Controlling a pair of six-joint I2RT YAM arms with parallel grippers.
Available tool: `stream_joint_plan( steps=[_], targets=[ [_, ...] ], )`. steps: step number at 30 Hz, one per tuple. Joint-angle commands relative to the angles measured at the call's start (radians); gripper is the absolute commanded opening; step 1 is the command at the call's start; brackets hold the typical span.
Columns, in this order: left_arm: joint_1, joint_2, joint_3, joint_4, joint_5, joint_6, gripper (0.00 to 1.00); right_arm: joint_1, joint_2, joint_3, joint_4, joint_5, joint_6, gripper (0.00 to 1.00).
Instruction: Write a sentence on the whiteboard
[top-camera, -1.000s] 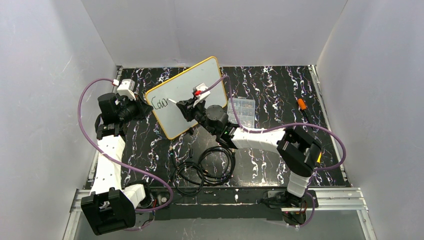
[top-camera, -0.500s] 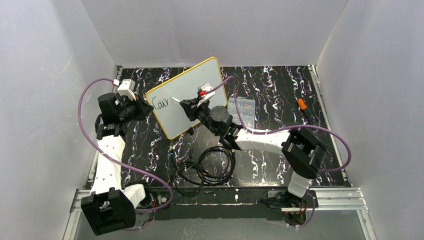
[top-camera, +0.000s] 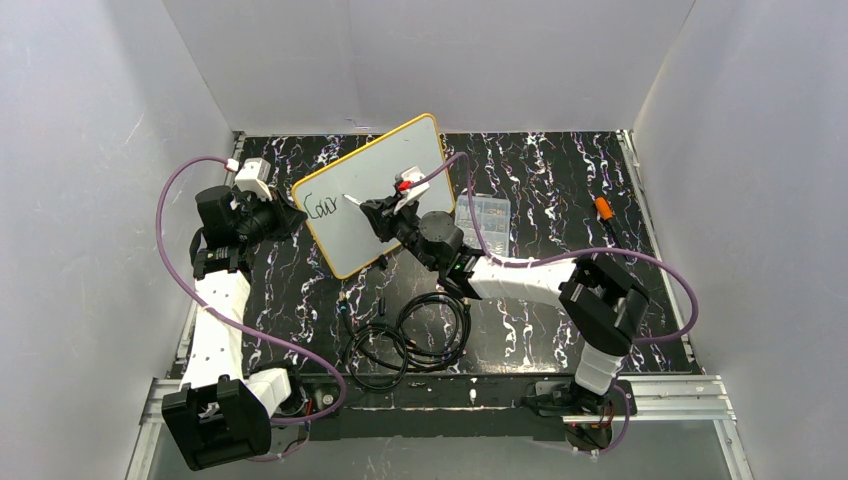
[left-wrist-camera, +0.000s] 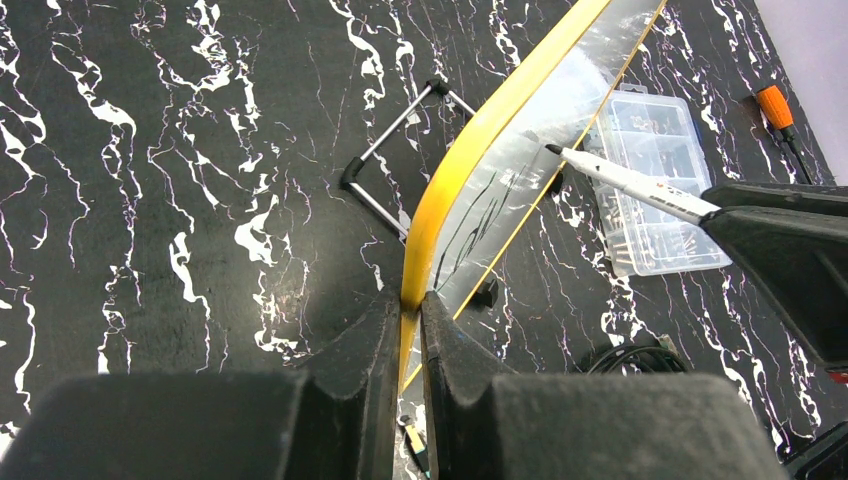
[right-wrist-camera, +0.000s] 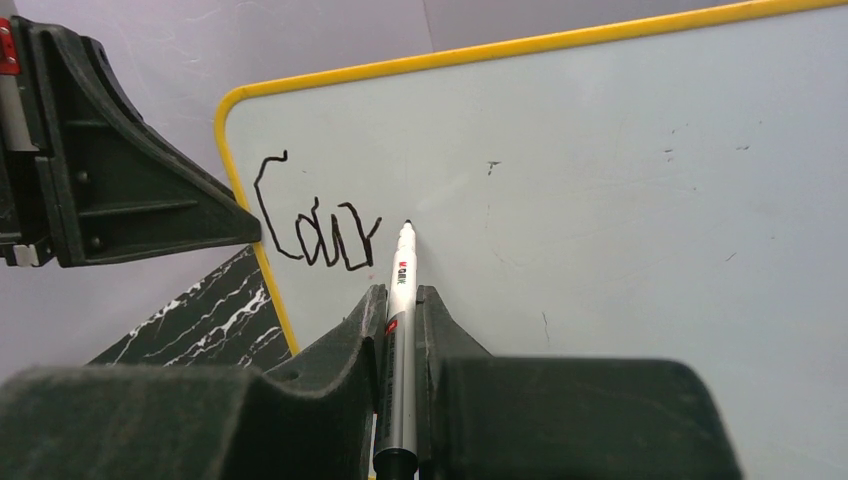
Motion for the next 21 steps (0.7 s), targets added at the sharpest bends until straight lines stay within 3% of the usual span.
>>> stream_joint_plan(
  steps=[1, 21],
  targets=[
    [-0.001, -0.026, -0.003, -0.013, 0.005, 0.009, 0.0, -0.008, 0.018, 0.049, 0.052, 0.018, -0.004, 0.01],
    [-0.001, -0.026, -0.003, -0.013, 0.005, 0.008, 0.0, -0.008, 0.033, 0.023, 0.029, -0.056, -0.007, 0.01]
  ],
)
